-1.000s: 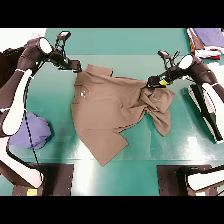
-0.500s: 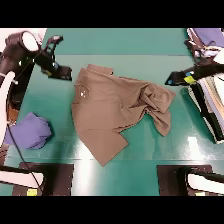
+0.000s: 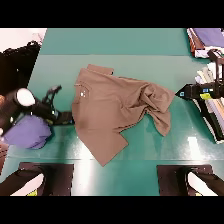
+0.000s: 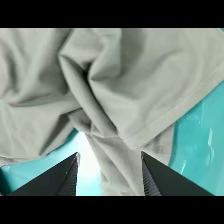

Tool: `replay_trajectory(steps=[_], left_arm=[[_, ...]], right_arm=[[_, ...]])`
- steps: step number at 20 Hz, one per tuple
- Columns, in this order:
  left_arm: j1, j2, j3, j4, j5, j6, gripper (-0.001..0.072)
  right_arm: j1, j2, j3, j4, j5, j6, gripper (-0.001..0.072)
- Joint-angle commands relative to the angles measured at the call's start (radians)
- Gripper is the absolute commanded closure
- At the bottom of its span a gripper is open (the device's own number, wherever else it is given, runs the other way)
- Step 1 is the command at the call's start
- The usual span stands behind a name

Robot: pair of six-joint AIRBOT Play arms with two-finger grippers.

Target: Fold the shirts.

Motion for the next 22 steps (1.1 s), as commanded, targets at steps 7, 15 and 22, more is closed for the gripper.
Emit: replay_trajectory(steps=[7,15,22], left_arm=[[0.000,0.063,-0.251,-0.229,0.290,-0.010,0.0251],[-0.106,0.060,-0.263,-0.251,0.339,-0.010,0.0606],[-0.106,0.063,-0.069,-0.243,0.261,0.072,0.0681]], right_arm=[[-0.008,0.074,-0.031,0.025,0.015,-0.006,0.0277],[-0.009,0.074,-0.031,0.011,0.056,-0.006,0.0277],[-0.132,0.074,-0.248,-0.106,0.172,0.029,0.0251]])
